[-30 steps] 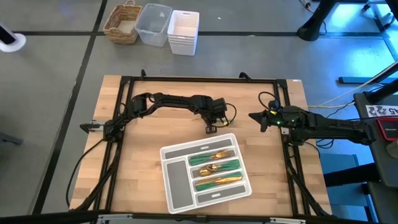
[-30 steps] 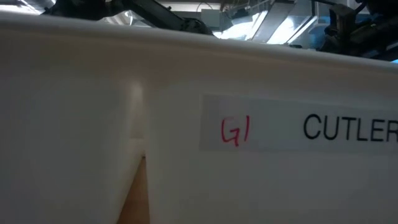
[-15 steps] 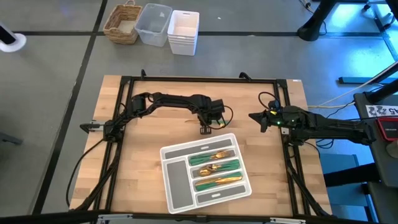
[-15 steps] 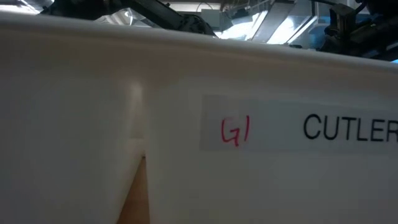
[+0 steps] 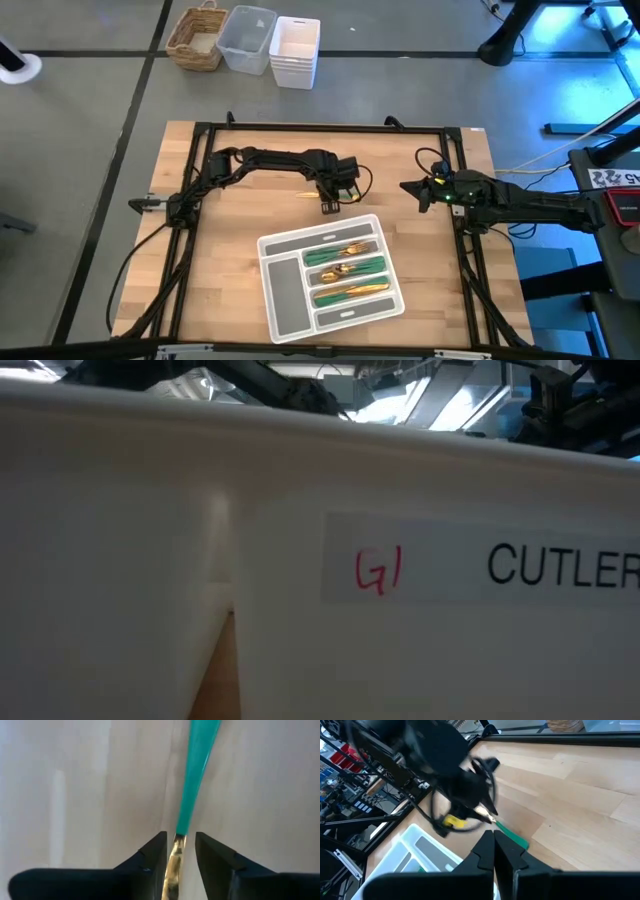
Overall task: Sort silverware
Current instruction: Put the green spoon into the white silverware tray
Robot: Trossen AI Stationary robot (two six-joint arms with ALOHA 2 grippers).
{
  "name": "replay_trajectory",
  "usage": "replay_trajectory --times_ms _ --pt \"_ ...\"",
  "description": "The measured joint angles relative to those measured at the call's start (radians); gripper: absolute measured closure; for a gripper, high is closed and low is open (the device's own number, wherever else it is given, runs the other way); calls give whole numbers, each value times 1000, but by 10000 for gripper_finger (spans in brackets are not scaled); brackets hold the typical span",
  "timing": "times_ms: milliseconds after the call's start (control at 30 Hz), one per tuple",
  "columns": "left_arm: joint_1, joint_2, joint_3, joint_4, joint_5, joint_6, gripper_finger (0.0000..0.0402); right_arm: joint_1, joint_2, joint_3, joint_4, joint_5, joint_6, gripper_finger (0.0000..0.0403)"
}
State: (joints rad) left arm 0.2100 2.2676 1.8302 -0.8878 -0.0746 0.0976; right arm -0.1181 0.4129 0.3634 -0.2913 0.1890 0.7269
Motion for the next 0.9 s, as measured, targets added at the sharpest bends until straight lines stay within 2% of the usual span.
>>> replay_trajectory --times_ms 300,567,733,900 --pt "-2 -16 5 11 0 8 313 0 0 0 -2 0 0 402" --pt "-5 4 6 34 0 86 313 0 0 0 -4 -4 0 402" --pt "-5 33 6 38 0 101 313 0 -13 0 13 -58 -5 402" --pt "-5 41 6 30 1 98 313 0 -65 0 67 -105 -85 402"
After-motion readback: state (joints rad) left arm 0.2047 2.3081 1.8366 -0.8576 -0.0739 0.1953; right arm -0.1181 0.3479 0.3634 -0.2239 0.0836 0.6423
